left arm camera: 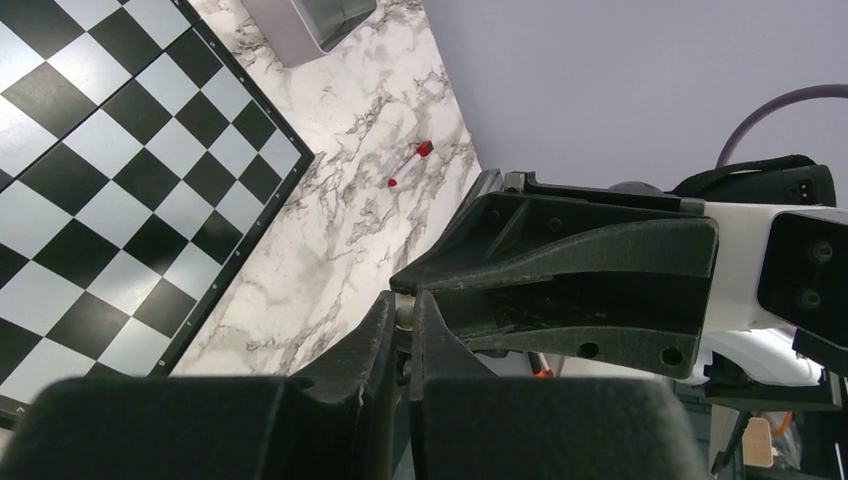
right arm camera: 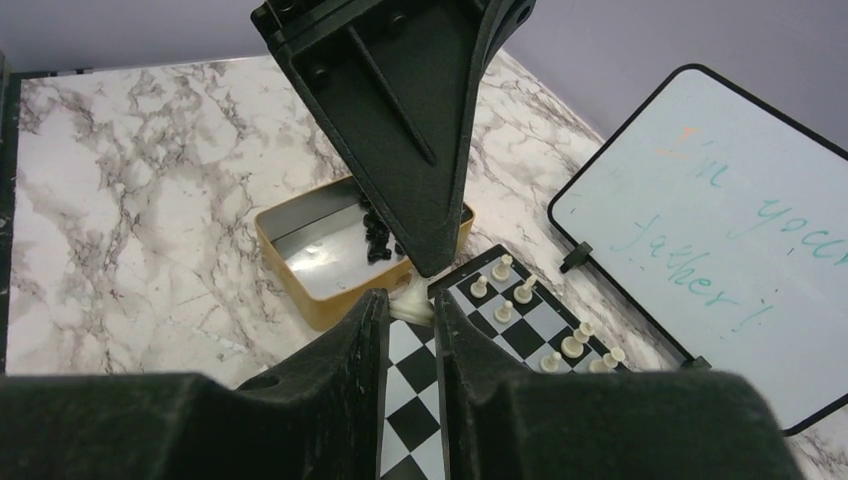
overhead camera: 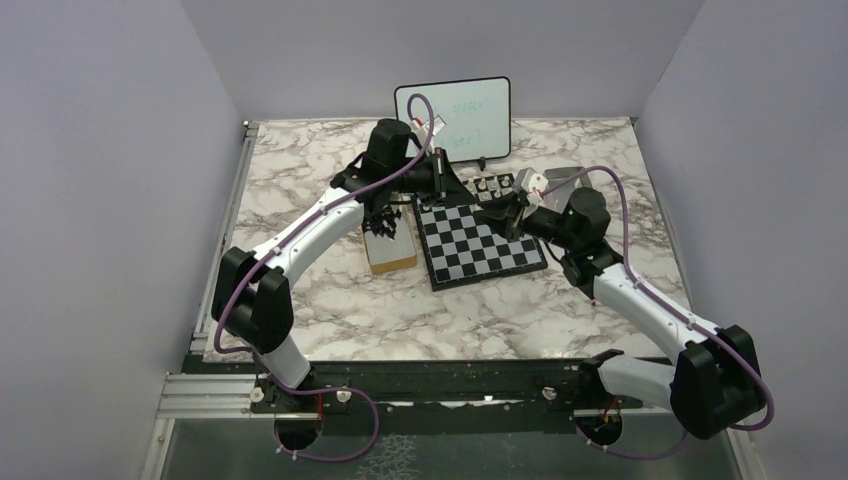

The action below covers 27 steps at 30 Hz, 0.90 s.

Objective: Set up the chess pieces on the board
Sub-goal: Place the chess piece on the chessboard.

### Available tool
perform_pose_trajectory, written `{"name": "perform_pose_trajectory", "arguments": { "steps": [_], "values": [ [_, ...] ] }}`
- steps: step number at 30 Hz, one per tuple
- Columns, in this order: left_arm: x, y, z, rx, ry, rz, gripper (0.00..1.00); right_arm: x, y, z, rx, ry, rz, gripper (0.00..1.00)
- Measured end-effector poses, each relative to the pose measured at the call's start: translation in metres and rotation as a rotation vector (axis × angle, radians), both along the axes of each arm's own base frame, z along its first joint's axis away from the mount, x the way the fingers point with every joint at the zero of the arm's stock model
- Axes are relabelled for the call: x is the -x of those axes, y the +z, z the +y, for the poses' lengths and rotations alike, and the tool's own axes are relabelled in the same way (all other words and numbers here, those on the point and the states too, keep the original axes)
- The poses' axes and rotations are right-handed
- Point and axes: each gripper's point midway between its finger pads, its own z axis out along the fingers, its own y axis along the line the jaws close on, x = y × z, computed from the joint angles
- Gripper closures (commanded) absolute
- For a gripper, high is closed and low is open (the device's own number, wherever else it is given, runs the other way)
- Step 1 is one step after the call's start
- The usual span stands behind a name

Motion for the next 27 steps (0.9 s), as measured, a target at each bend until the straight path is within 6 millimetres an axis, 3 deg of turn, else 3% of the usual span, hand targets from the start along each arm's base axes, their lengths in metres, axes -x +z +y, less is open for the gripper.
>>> {"name": "perform_pose_trajectory", "arguments": {
  "steps": [9, 12, 16, 23, 27],
  "values": [
    [-0.002, -0.005, 0.003, -0.039, 0.001, -0.033, 0.96, -0.005, -0.012, -0.005, -0.023, -0.071, 0.130, 0.32],
    [-0.014, -0.005, 0.005, -0.082, 0.036, -0.082, 0.96, -0.005, -0.022, -0.008, -0.029, -0.108, 0.213, 0.24],
    [-0.035, -0.004, 0.014, -0.157, 0.115, -0.174, 0.96, -0.005, -0.024, -0.015, -0.066, -0.175, 0.302, 0.01],
    [-0.075, -0.017, 0.038, -0.335, 0.267, -0.325, 0.96, -0.009, -0.034, -0.042, -0.074, -0.373, 0.413, 0.00],
    [-0.096, -0.042, 0.047, -0.460, 0.323, -0.374, 0.96, -0.018, -0.050, -0.067, -0.037, -0.556, 0.497, 0.00]
  ]
}}
